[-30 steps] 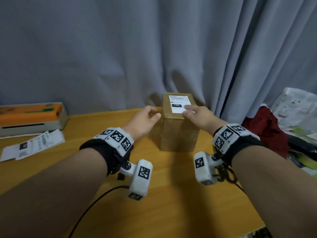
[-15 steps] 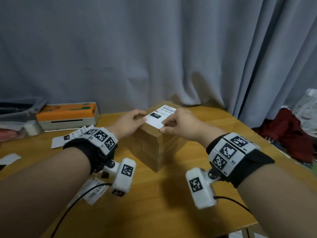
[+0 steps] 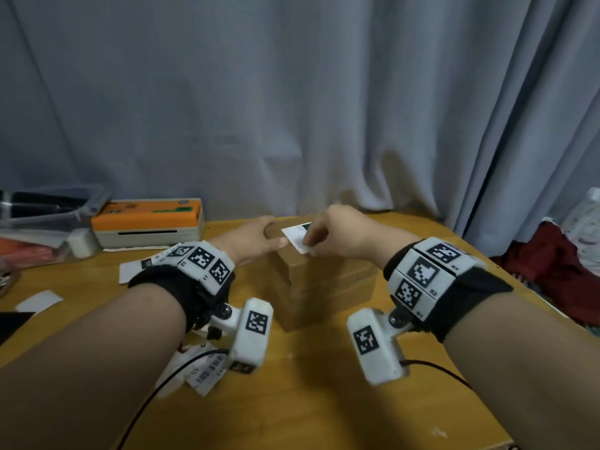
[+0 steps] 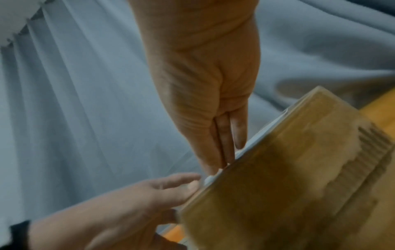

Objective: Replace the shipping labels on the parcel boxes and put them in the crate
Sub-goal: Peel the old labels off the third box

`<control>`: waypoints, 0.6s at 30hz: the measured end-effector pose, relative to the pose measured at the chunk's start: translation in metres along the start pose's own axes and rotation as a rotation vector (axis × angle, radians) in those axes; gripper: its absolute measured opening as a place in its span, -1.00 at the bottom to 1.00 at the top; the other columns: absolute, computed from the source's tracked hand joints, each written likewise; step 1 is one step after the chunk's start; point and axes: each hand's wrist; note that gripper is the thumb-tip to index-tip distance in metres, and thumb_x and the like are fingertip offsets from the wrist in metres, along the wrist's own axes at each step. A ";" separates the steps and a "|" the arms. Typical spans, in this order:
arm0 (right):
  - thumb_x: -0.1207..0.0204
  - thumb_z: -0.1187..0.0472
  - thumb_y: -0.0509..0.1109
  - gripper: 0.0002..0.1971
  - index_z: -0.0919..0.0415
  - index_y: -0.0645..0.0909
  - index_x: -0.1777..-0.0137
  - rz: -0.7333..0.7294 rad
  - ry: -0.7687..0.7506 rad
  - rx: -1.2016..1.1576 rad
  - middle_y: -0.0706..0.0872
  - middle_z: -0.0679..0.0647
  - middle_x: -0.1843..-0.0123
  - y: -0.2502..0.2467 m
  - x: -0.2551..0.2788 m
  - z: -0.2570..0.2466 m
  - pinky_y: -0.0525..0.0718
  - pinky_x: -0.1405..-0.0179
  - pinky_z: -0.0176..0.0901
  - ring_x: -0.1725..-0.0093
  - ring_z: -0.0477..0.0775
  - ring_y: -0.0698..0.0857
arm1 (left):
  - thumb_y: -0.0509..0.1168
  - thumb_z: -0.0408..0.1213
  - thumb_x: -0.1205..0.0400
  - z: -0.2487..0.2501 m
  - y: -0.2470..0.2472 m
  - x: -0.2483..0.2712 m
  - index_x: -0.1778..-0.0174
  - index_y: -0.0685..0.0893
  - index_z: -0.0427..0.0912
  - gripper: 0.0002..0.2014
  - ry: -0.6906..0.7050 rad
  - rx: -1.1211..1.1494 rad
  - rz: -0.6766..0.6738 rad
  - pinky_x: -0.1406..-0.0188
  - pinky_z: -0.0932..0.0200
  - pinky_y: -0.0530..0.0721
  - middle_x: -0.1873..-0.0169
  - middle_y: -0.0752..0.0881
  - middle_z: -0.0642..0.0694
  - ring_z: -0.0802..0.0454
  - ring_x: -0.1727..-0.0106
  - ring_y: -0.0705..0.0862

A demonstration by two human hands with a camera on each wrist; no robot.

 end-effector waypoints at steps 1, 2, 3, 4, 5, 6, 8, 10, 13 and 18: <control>-0.42 0.12 0.53 -0.71 0.08 0.75 -0.15 -0.013 0.017 0.020 0.78 0.01 -0.12 -0.001 -0.002 0.003 0.58 -0.07 -0.27 -0.07 -0.04 0.69 | 0.19 -0.15 -0.70 -0.003 -0.004 0.000 -0.59 0.26 -0.13 -0.47 -0.001 -0.020 0.040 -0.05 0.33 0.42 -0.46 0.49 -0.16 -0.10 -0.39 0.52; -0.43 0.07 0.52 -0.66 0.07 0.73 -0.21 -0.027 0.039 0.043 0.75 0.02 -0.18 -0.002 -0.003 0.007 0.54 -0.07 -0.29 -0.12 -0.01 0.67 | 0.16 -0.17 -0.72 -0.008 -0.008 0.001 -0.58 0.29 -0.12 -0.51 -0.006 -0.041 0.073 -0.08 0.25 0.46 -0.44 0.51 -0.16 -0.11 -0.37 0.54; -0.43 0.01 0.51 -0.62 0.04 0.70 -0.25 -0.037 0.060 0.050 0.71 0.02 -0.23 -0.003 -0.002 0.013 0.50 -0.09 -0.29 -0.20 0.01 0.64 | 0.13 -0.17 -0.73 -0.015 -0.011 0.002 -0.57 0.32 -0.10 -0.54 -0.012 -0.050 0.093 -0.17 0.18 0.49 -0.44 0.52 -0.16 -0.10 -0.37 0.54; -0.44 -0.03 0.50 -0.59 0.02 0.69 -0.28 -0.042 0.077 0.041 0.69 0.02 -0.28 -0.003 -0.001 0.018 0.47 -0.11 -0.30 -0.25 0.02 0.62 | 0.13 -0.16 -0.73 -0.021 -0.014 0.002 -0.56 0.36 -0.08 -0.56 -0.008 -0.041 0.107 -0.25 0.14 0.48 -0.44 0.53 -0.15 -0.08 -0.39 0.53; -0.44 -0.06 0.49 -0.59 0.01 0.69 -0.27 -0.037 0.088 0.030 0.69 0.01 -0.28 -0.002 0.000 0.022 0.46 -0.10 -0.30 -0.26 0.02 0.61 | 0.14 -0.15 -0.72 -0.027 -0.015 0.001 -0.55 0.38 -0.06 -0.56 0.001 -0.027 0.108 -0.32 0.12 0.46 -0.45 0.52 -0.13 -0.06 -0.42 0.51; -0.45 -0.10 0.47 -0.61 0.02 0.71 -0.23 -0.029 0.095 0.032 0.71 0.01 -0.23 -0.001 -0.001 0.023 0.48 -0.07 -0.28 -0.23 0.02 0.63 | 0.15 -0.14 -0.72 -0.030 -0.016 0.002 -0.54 0.39 -0.06 -0.56 0.013 -0.014 0.103 -0.37 0.12 0.42 -0.46 0.50 -0.11 -0.05 -0.45 0.48; -0.47 -0.20 0.39 -0.60 0.10 0.78 -0.04 -0.014 0.096 0.089 0.76 0.04 0.03 0.002 -0.009 0.016 0.53 0.08 -0.20 -0.05 0.08 0.68 | 0.17 -0.14 -0.71 -0.031 -0.018 0.003 -0.55 0.39 -0.10 -0.54 0.036 0.003 0.091 -0.45 0.14 0.33 -0.52 0.44 -0.07 -0.02 -0.52 0.40; -0.48 -0.23 0.35 -0.56 0.17 0.78 0.11 -0.017 0.075 0.162 0.71 0.07 0.25 0.005 -0.020 -0.001 0.53 0.21 -0.15 0.12 0.13 0.67 | 0.22 -0.16 -0.69 -0.030 -0.021 0.004 -0.55 0.40 -0.11 -0.52 0.034 0.031 0.065 -0.46 0.19 0.27 -0.54 0.39 -0.03 0.01 -0.55 0.35; -0.43 -0.20 0.41 -0.64 0.04 0.81 0.03 -0.005 -0.031 0.206 0.80 0.05 0.11 0.011 -0.034 -0.027 0.67 0.08 -0.11 0.05 0.10 0.71 | 0.23 -0.17 -0.65 -0.033 -0.024 0.004 -0.53 0.39 -0.06 -0.51 0.037 0.050 0.020 -0.39 0.22 0.26 -0.55 0.37 0.01 0.03 -0.54 0.33; -0.36 -0.22 0.48 -0.61 0.09 0.79 0.06 -0.029 -0.034 0.280 0.75 0.04 0.18 0.010 -0.049 -0.045 0.57 0.24 -0.15 0.13 0.08 0.69 | 0.17 -0.17 -0.68 -0.036 -0.019 -0.002 -0.43 0.39 -0.10 -0.62 0.049 0.058 -0.004 -0.17 0.25 0.29 -0.36 0.43 0.04 0.08 -0.34 0.42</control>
Point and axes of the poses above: each hand's wrist, its own x-axis away from the middle knuckle, its own y-axis out of the palm, z = x × y
